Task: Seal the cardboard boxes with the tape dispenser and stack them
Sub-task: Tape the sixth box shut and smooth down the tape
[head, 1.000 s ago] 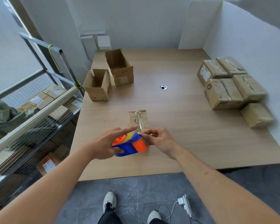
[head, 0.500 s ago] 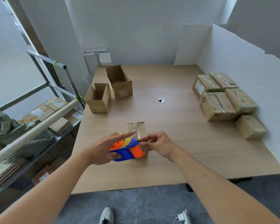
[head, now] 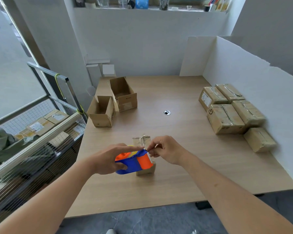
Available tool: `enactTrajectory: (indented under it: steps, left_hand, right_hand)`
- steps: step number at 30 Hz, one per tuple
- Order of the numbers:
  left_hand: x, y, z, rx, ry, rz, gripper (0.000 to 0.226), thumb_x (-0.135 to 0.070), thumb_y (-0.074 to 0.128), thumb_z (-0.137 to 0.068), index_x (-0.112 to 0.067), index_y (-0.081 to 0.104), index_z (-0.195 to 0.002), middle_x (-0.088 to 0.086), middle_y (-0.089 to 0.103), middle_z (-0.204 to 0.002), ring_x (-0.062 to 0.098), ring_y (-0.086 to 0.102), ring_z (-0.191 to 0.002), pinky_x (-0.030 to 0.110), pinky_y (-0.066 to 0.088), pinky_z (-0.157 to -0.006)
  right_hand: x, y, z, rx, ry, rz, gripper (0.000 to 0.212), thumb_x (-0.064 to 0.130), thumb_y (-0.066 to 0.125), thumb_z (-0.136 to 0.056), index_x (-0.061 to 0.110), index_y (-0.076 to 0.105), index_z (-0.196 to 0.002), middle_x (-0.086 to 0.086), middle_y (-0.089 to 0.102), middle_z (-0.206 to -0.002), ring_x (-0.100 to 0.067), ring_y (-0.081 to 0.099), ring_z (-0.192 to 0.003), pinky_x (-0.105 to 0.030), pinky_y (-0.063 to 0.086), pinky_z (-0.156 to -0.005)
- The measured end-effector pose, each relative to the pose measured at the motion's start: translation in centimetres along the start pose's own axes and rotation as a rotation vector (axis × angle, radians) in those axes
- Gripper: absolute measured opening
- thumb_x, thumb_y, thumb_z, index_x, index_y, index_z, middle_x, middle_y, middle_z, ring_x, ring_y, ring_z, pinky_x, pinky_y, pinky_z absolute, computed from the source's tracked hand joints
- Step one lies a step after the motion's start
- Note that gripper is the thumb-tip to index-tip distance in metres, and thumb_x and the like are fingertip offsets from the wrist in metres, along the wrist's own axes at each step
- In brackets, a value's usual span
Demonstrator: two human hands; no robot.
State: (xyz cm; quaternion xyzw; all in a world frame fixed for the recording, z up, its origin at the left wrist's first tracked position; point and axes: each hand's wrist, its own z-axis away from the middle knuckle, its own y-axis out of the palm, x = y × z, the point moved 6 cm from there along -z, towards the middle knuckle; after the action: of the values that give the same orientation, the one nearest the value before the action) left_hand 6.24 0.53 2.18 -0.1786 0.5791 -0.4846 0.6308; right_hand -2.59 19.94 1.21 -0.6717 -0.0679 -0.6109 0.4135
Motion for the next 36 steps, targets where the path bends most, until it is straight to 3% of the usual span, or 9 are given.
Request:
enactTrajectory:
  steps: [3, 6, 12, 15, 20, 25, 28, 31, 36]
  left_hand:
    - [0.0, -0.4, -0.4, 0.021, 0.005, -0.001, 0.088, -0.016, 0.071, -0.092, -0.074, 0.027, -0.141, -0.018, 0.049, -0.131, 0.01, 0.048, -0.118, 0.044, 0.044, -0.103]
    - [-0.1, -0.9, -0.5, 0.013, 0.018, 0.012, 0.089, -0.01, 0.07, -0.091, -0.074, 0.031, -0.14, -0.02, 0.048, -0.132, 0.01, 0.048, -0.12, 0.044, 0.045, -0.103]
    - [0.5, -2.3, -0.9, -0.009, 0.028, 0.052, 0.088, -0.008, 0.07, -0.092, -0.071, 0.034, -0.141, -0.02, 0.045, -0.136, 0.01, 0.046, -0.125, 0.043, 0.046, -0.105]
    - [0.2, -2.5, -1.3, -0.006, 0.047, 0.048, 0.088, -0.007, 0.07, -0.091, -0.071, 0.034, -0.141, -0.019, 0.045, -0.136, 0.01, 0.046, -0.125, 0.042, 0.046, -0.105]
    - [0.2, -2.0, -1.7, 0.009, 0.041, 0.022, 0.089, -0.007, 0.069, -0.093, -0.074, 0.032, -0.139, -0.02, 0.044, -0.135, 0.009, 0.046, -0.124, 0.042, 0.045, -0.105]
    - [0.5, -0.9, -2.1, 0.047, 0.019, -0.041, 0.087, -0.018, 0.066, -0.097, -0.078, 0.02, -0.14, -0.017, 0.042, -0.135, 0.011, 0.046, -0.121, 0.039, 0.043, -0.104]
    - [1.3, 0.3, -2.1, 0.085, -0.003, -0.063, 0.084, -0.024, 0.063, -0.099, -0.078, 0.013, -0.141, -0.015, 0.042, -0.132, 0.012, 0.047, -0.116, 0.04, 0.042, -0.103]
    - [2.3, 1.1, -1.8, 0.116, -0.022, -0.075, 0.083, -0.028, 0.059, -0.101, -0.078, 0.008, -0.141, -0.015, 0.041, -0.132, 0.012, 0.047, -0.113, 0.04, 0.043, -0.102]
    - [3.2, 1.1, -1.7, 0.152, -0.042, -0.079, 0.083, -0.027, 0.059, -0.101, -0.078, 0.006, -0.141, -0.014, 0.041, -0.131, 0.011, 0.048, -0.111, 0.038, 0.043, -0.1]
  right_hand:
    - [1.5, -0.1, -0.5, 0.016, -0.134, 0.205, 0.023, -0.014, 0.057, -0.087, 0.003, 0.072, -0.092, -0.007, 0.066, -0.089, -0.023, 0.07, -0.077, -0.036, 0.06, -0.075]
    - [2.4, -0.1, -0.6, 0.011, -0.248, 0.278, 0.018, -0.011, 0.06, -0.091, 0.003, 0.07, -0.095, -0.003, 0.061, -0.093, -0.019, 0.069, -0.076, -0.026, 0.058, -0.074]
    - [1.0, -1.2, -0.6, -0.085, -0.117, -0.037, 0.016, 0.01, 0.075, -0.091, 0.014, 0.07, -0.106, -0.01, 0.067, -0.109, -0.024, 0.074, -0.08, -0.04, 0.063, -0.078]
    - [0.8, -1.3, -0.9, -0.122, -0.071, -0.089, 0.027, 0.006, 0.082, -0.085, 0.013, 0.073, -0.109, -0.009, 0.063, -0.114, -0.022, 0.074, -0.076, -0.035, 0.062, -0.075]
    - [-0.5, -1.0, -1.1, -0.113, 0.011, -0.011, 0.013, 0.005, 0.08, -0.085, 0.009, 0.08, -0.097, -0.005, 0.076, -0.086, -0.006, 0.068, -0.069, -0.021, 0.054, -0.07]
    - [-2.0, -0.4, -0.7, -0.187, 0.081, 0.049, 0.015, 0.011, 0.081, -0.085, 0.026, 0.078, -0.084, 0.01, 0.074, -0.077, 0.002, 0.062, -0.066, -0.015, 0.05, -0.07]
    - [-3.0, 0.7, -0.6, -0.181, 0.112, 0.047, 0.027, 0.003, 0.078, -0.085, 0.029, 0.075, -0.08, 0.009, 0.072, -0.074, -0.002, 0.064, -0.066, -0.024, 0.057, -0.072]
    - [-4.1, 1.6, -0.5, -0.201, 0.151, 0.007, 0.03, -0.001, 0.075, -0.085, 0.027, 0.074, -0.076, -0.002, 0.074, -0.075, -0.018, 0.072, -0.071, -0.035, 0.062, -0.077]
    - [-5.8, 2.5, -0.4, -0.251, 0.229, -0.092, 0.018, -0.003, 0.075, -0.086, 0.013, 0.075, -0.076, -0.001, 0.071, -0.067, -0.021, 0.072, -0.065, -0.033, 0.064, -0.07]
